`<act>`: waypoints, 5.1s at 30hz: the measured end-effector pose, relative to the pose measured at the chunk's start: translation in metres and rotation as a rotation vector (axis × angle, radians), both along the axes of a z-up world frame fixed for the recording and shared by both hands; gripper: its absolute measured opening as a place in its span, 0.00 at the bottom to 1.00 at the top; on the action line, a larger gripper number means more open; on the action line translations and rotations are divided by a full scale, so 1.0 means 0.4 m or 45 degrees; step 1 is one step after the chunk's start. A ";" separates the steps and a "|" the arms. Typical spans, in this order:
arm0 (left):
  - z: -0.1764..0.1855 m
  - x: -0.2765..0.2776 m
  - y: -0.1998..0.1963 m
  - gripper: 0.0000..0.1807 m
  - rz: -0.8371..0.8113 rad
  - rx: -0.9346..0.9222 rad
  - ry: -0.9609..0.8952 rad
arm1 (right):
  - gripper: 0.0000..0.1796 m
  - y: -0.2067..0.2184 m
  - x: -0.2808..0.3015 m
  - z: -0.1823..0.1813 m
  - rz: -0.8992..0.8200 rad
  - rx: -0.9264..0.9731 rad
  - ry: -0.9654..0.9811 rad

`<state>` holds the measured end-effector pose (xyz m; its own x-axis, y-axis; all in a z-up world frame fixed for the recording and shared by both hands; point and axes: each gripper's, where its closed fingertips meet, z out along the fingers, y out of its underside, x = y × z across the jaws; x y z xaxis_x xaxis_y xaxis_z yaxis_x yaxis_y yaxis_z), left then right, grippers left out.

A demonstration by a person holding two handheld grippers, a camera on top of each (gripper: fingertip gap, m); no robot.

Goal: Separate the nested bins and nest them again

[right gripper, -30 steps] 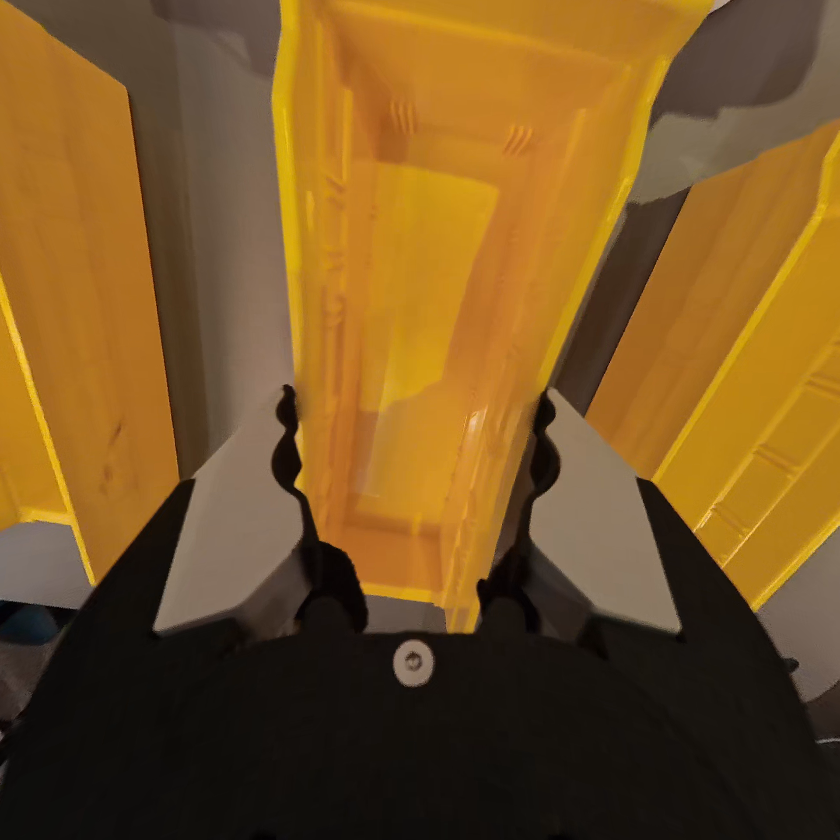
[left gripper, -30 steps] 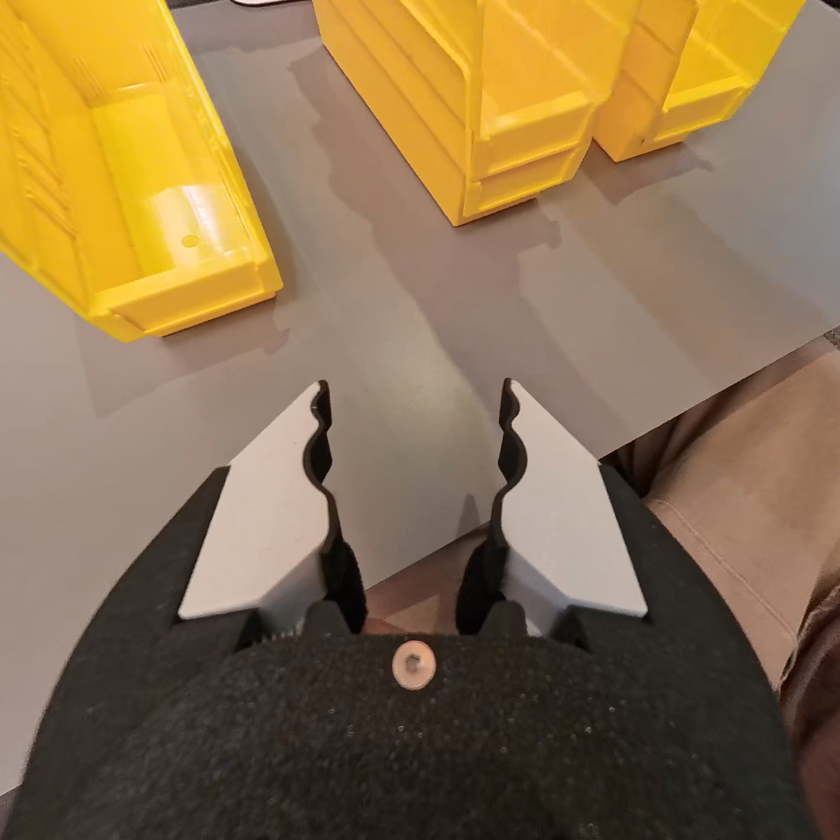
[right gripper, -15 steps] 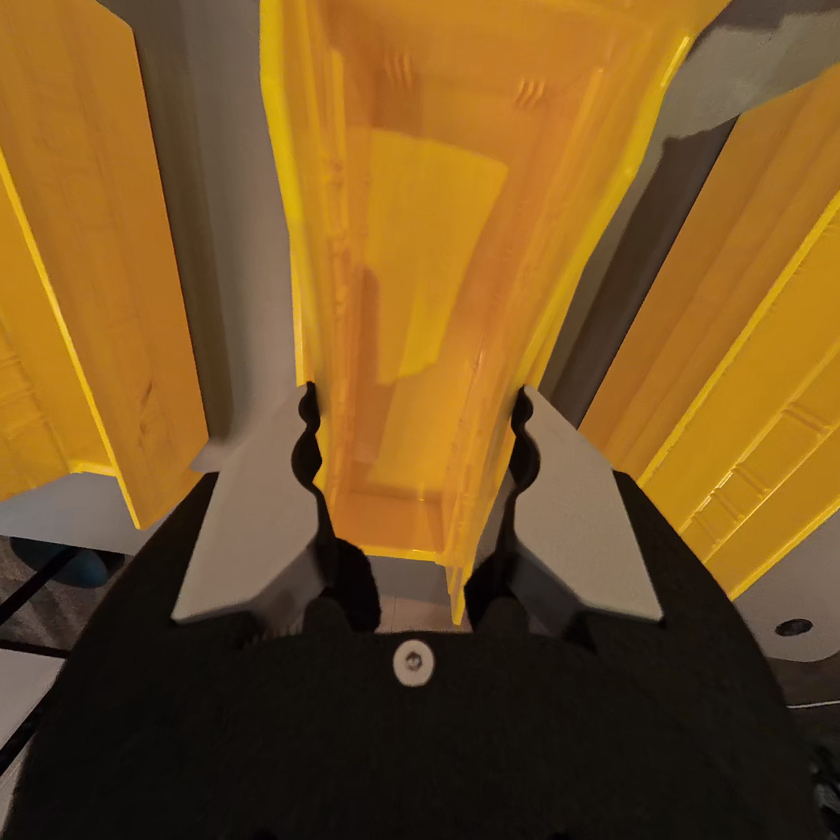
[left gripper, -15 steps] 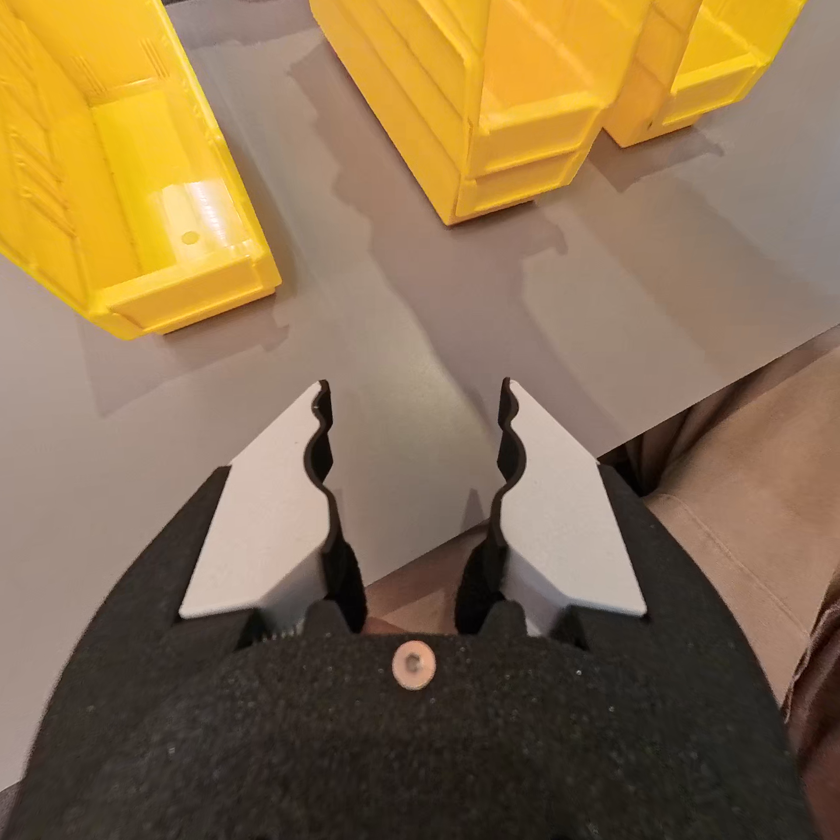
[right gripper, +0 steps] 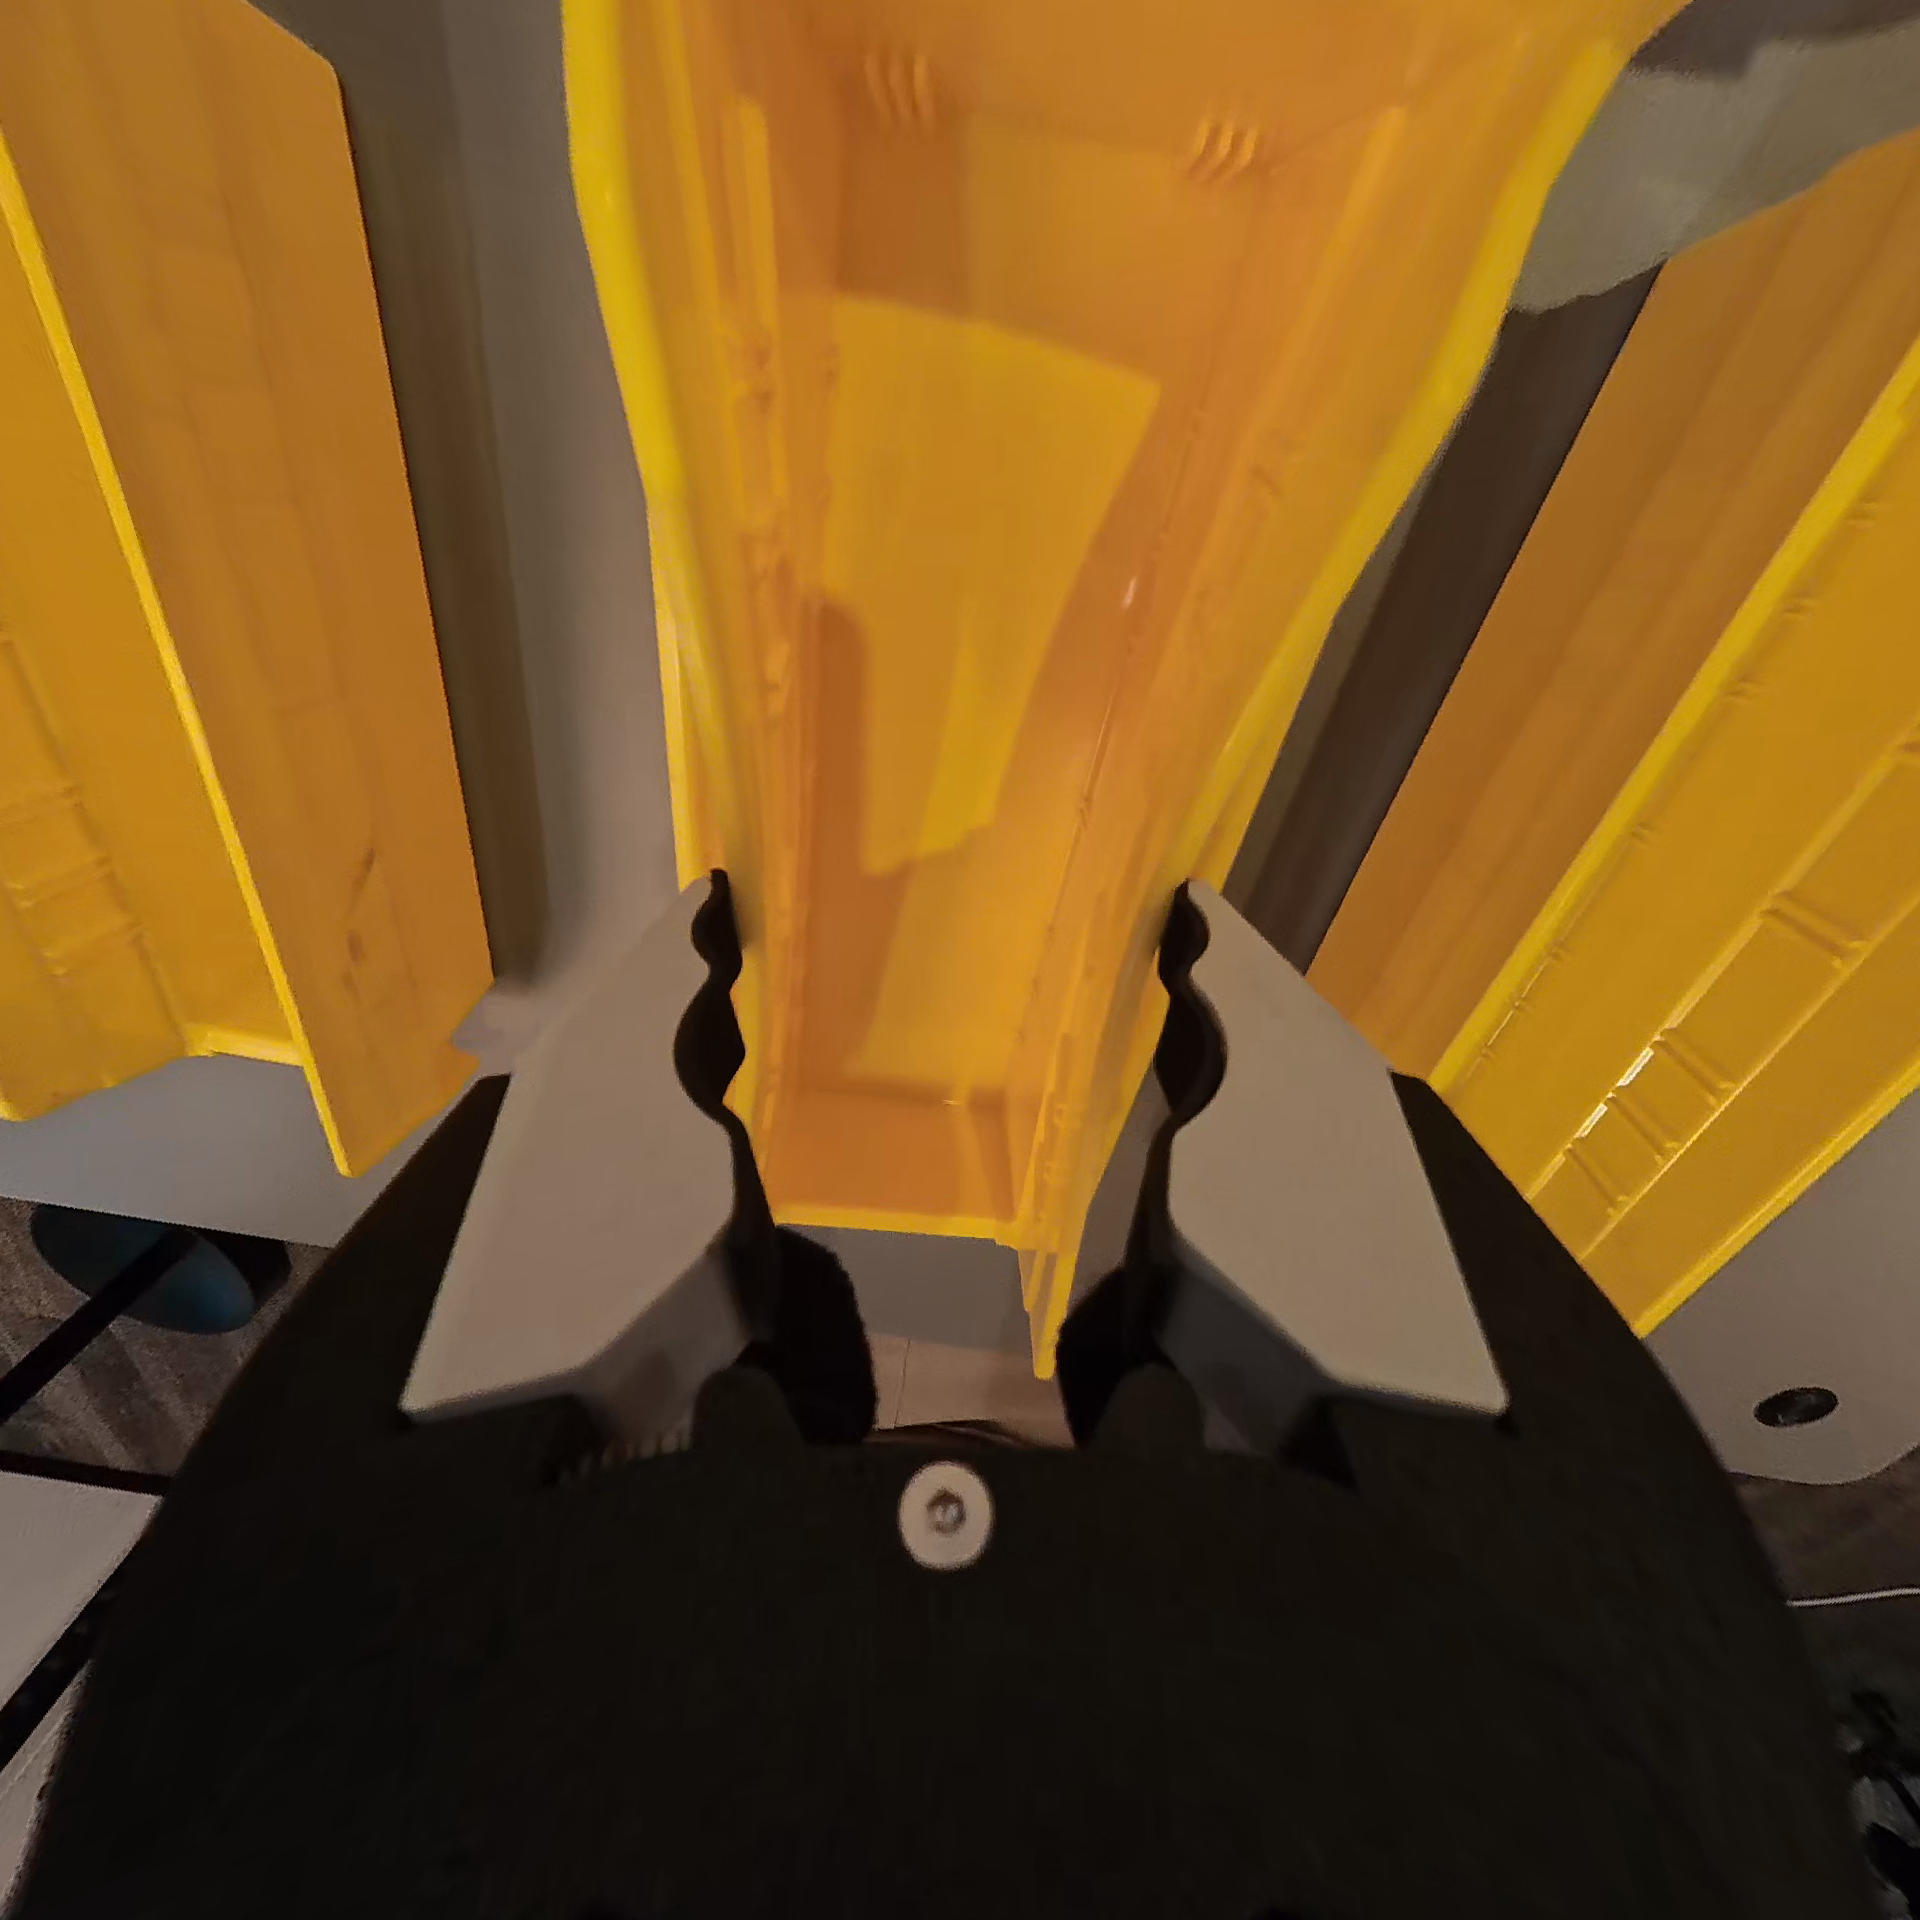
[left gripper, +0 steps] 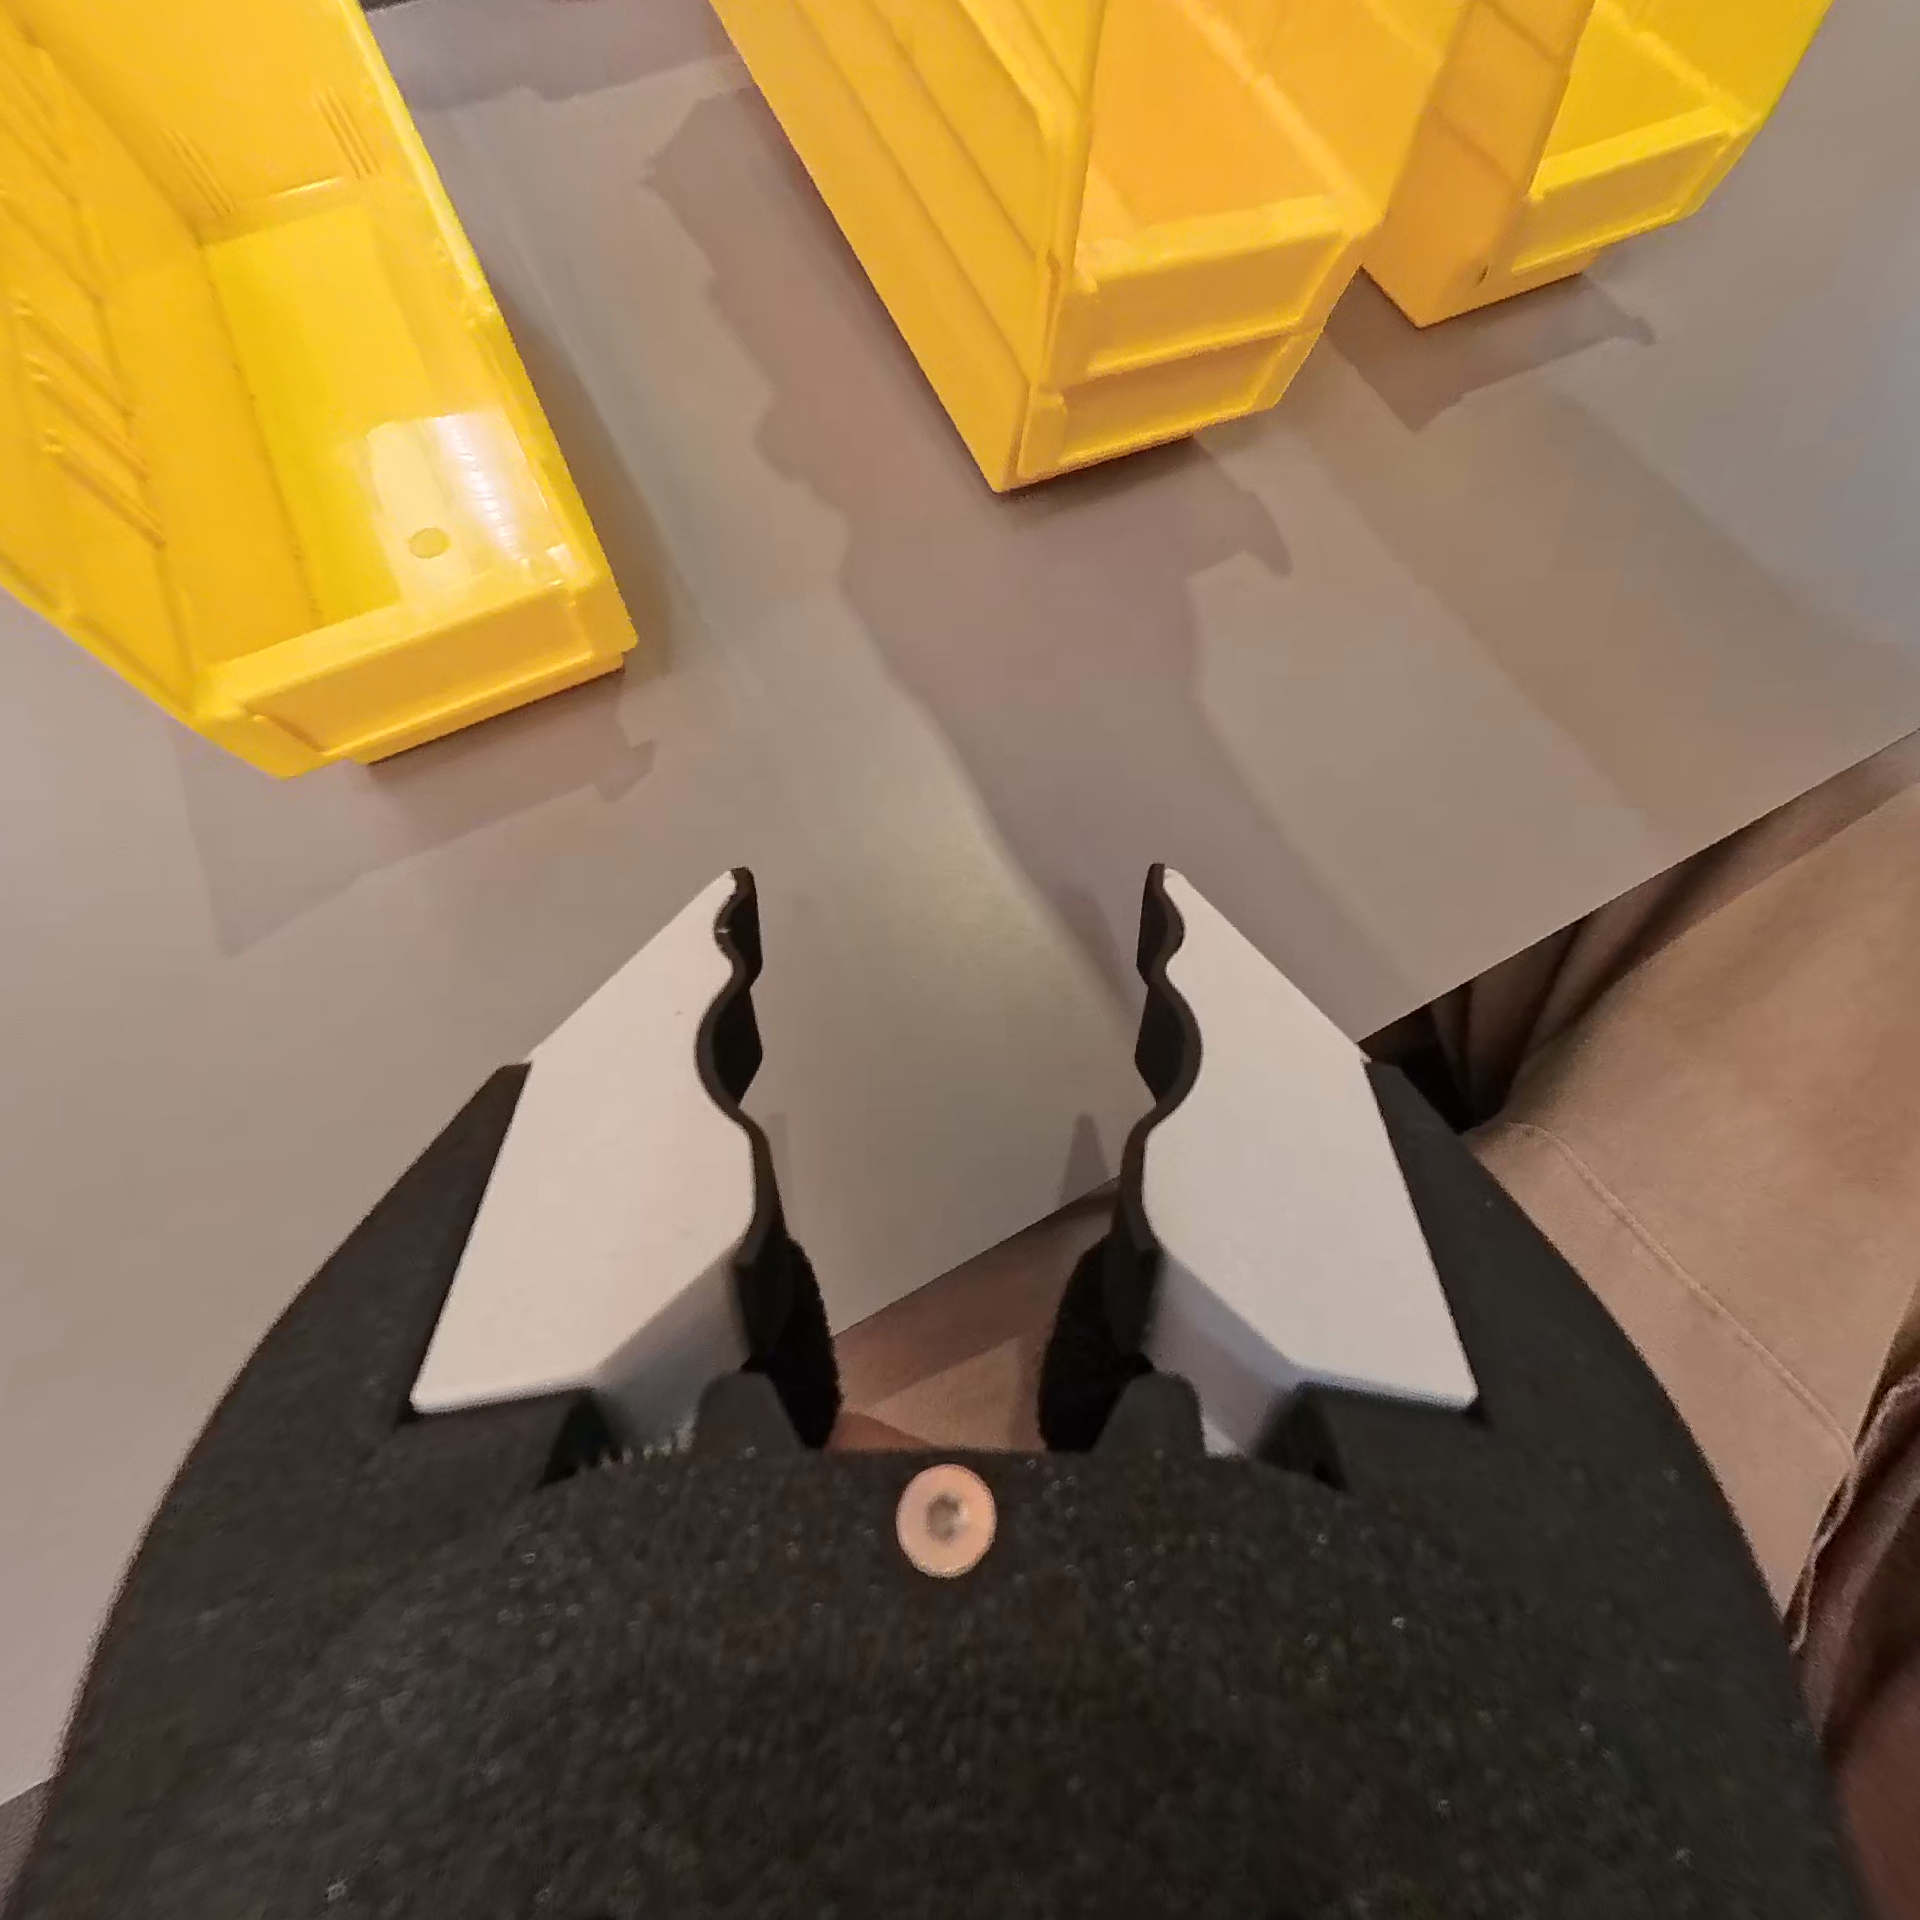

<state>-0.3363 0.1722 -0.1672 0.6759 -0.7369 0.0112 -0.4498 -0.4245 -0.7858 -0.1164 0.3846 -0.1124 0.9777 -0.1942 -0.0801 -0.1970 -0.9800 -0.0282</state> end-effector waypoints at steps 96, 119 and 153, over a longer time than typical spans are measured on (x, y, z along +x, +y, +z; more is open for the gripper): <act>-0.002 0.057 -0.036 0.36 0.049 0.006 -0.031 | 0.48 -0.319 0.773 -0.032 -0.161 -0.201 0.031; -0.037 0.324 0.289 0.22 0.316 -0.026 -0.107 | 0.42 -0.624 0.466 0.074 -0.081 1.245 -0.102; -0.043 0.249 0.272 0.01 0.732 0.056 -0.192 | 0.01 -0.437 0.372 -0.165 -0.137 1.257 -0.144</act>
